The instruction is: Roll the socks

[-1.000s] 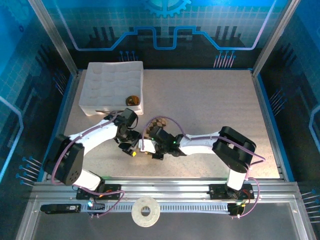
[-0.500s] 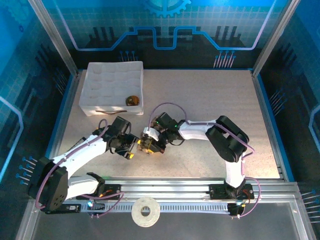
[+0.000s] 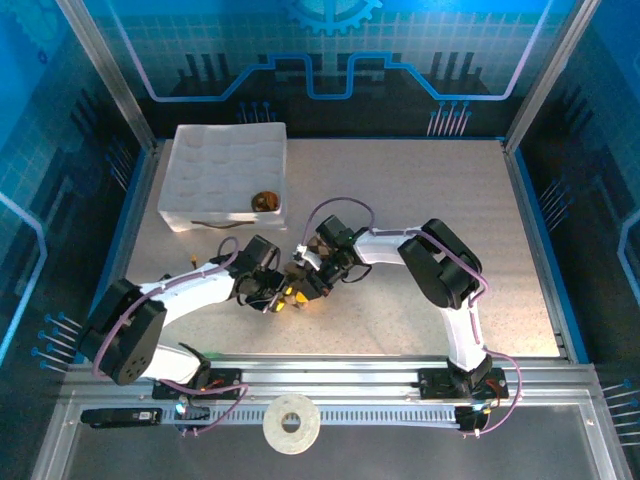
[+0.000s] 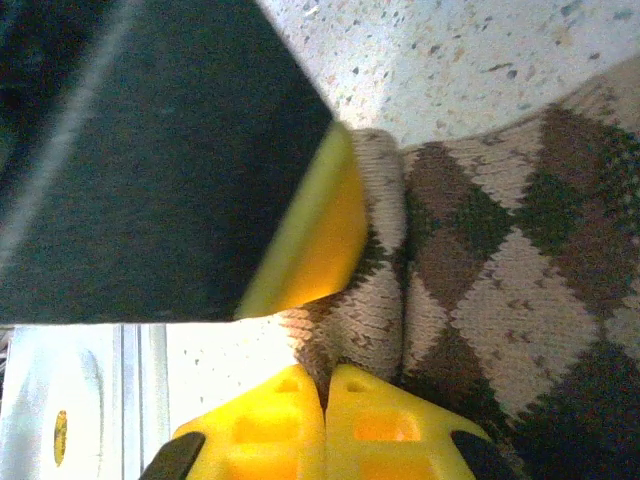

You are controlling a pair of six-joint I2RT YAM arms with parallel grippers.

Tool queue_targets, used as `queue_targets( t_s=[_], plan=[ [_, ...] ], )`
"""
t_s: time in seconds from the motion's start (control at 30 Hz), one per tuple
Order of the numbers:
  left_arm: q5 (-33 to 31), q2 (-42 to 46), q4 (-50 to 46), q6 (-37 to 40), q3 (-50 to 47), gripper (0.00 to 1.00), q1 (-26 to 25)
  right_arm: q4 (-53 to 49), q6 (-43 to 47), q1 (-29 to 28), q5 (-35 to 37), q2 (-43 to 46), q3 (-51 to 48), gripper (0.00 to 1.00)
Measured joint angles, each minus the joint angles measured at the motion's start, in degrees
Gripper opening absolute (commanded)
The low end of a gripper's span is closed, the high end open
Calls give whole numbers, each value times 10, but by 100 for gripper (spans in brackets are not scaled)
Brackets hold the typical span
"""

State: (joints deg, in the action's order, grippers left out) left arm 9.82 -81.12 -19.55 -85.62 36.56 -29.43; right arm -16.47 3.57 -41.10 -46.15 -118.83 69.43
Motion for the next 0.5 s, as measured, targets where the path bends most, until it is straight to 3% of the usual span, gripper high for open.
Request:
queue_targets(
  t_s=[0.03, 0.13, 0.2, 0.27, 0.33, 0.4, 0.5],
  plan=[
    [1, -5, -3, -1, 4, 0, 0, 3, 0, -1, 1, 2, -4, 12],
    [6, -17, -27, -11, 24, 0, -1, 29, 3, -4, 32, 39, -42, 30],
    [11, -23, -40, -19, 31, 0, -1, 56, 15, -11, 79, 91, -90, 39],
    [16, -22, -52, -30, 32, 0, -1, 93, 38, -30, 144, 170, -158, 56],
    [21, -20, -67, -40, 33, 0, -1, 140, 75, -65, 218, 254, -224, 65],
    [23, -21, -92, -45, 42, 0, -1, 183, 121, -117, 293, 320, -270, 66],
    [23, -31, -141, -44, 62, 0, -1, 222, 180, -185, 394, 344, -284, 65]
  ],
)
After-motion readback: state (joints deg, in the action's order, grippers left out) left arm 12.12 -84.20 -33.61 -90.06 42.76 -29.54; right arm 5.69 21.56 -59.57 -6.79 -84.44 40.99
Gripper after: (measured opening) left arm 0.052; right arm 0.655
